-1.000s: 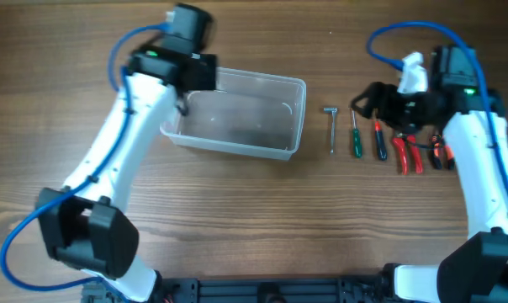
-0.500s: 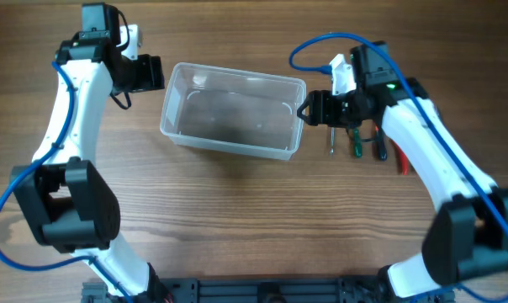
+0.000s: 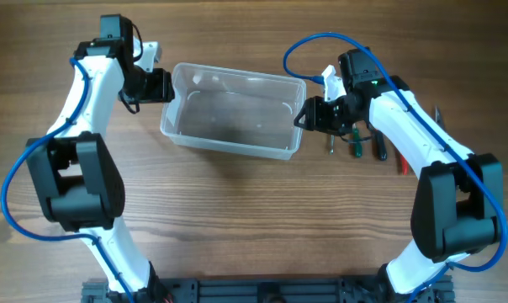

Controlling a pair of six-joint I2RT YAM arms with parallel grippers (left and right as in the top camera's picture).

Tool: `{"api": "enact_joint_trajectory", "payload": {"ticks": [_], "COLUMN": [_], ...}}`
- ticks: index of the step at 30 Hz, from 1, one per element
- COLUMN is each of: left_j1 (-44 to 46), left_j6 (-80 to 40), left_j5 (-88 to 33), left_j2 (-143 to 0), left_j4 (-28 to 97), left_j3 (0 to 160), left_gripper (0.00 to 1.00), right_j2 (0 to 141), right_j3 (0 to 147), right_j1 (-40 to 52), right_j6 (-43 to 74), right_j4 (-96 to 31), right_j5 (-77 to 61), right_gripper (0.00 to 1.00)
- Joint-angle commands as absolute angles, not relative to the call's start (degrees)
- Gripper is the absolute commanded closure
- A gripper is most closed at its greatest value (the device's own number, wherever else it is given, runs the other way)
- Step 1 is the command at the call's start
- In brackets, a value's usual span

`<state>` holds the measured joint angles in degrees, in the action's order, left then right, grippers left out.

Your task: Pack container

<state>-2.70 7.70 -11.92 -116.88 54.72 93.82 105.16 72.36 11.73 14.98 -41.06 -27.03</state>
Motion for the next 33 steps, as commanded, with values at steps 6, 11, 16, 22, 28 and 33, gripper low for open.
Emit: {"api": "enact_joint_trajectory", "payload": {"ticks": [6, 11, 16, 22, 28, 33], "left_j1": [-2.6, -2.6, -2.6, -2.6, -2.6, -2.6], "left_j6": [9.2, 8.6, 8.5, 6.8, 6.3, 5.2], "left_j5": [-13.9, -14.3, -18.5, -19.1, -19.1, -19.8], "left_j2": [-117.8, -117.8, -117.8, -117.8, -117.8, -117.8], "left_j4": [59.8, 62.4, 65.7, 68.5, 70.7, 72.0], "left_j3": [93.8, 93.8, 93.8, 93.8, 93.8, 93.8], "left_gripper": [0.46, 0.53, 0.56, 0.56, 0.55, 0.55], "right_j2": [106.5, 106.5, 106.5, 106.5, 106.5, 106.5], "right_j3": [71.9, 71.9, 71.9, 71.9, 71.9, 71.9], "right_j1": [11.7, 11.7, 11.7, 11.7, 11.7, 11.7], "right_j6": [15.0, 15.0, 15.0, 15.0, 15.0, 14.9], "right_j4": [-39.0, -37.7, -35.7, -32.5, -31.0, -29.5], "right_j5": [-27.3, -27.2, -26.8, -25.9, -25.3, -25.1], "right_gripper": [0.80, 0.81, 0.79, 0.79, 0.82, 0.91]}}
